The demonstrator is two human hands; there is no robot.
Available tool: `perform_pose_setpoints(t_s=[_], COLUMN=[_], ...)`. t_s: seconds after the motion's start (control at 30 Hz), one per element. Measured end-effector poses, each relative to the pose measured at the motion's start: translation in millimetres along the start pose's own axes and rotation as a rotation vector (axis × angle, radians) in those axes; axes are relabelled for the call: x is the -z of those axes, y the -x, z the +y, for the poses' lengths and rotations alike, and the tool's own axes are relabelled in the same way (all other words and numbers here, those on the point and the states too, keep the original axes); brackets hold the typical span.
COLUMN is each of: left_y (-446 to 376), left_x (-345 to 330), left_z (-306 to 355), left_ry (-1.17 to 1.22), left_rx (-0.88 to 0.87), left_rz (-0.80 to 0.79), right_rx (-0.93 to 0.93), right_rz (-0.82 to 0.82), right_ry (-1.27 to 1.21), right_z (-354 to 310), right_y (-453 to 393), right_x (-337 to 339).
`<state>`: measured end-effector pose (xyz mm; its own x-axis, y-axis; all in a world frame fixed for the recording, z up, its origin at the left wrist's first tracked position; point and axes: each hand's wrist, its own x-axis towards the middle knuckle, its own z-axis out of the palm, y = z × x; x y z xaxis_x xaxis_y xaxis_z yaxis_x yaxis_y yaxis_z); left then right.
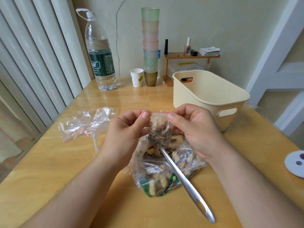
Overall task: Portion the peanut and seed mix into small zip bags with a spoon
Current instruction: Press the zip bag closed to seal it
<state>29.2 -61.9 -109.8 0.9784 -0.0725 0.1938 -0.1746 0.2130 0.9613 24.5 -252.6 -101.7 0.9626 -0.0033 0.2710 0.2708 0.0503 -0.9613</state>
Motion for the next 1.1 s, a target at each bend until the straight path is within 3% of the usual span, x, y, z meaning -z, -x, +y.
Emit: perform_pose_setpoints(t_s=[0.2, 0.37, 0.7, 0.93, 1.1], left_y=[2.5, 3.2, 8.2, -1.8, -8.8], left_x=[-4.7, -5.9, -9.4, -15.5, -24.1], left_z=[-1.7, -3.6, -4.8, 8.6, 23.1], left_ry=[-0.018, -0.038, -0.017, 0.029, 0.039], left_rx=[-0.044, -0.052, -0.098, -0.025, 0.02], left_rz=[-0.012, -0.02, -0.058, 0.01, 0.004], right_rx=[-0.048, 0.058, 0.069, 0.004, 0.067], right_rz=[-0.046, -0.051, -0.078, -0.057, -0.017], right_ry=[-0.114, 0.034, 0.03, -0.034, 0.118], right_z=[0.9, 6.0, 10.2, 3.9, -4.7], right_y=[1.6, 3.2, 2.6, 0.9, 2.8], right_x=[-3.7, -7.6, -8.8, -2.7, 6.2])
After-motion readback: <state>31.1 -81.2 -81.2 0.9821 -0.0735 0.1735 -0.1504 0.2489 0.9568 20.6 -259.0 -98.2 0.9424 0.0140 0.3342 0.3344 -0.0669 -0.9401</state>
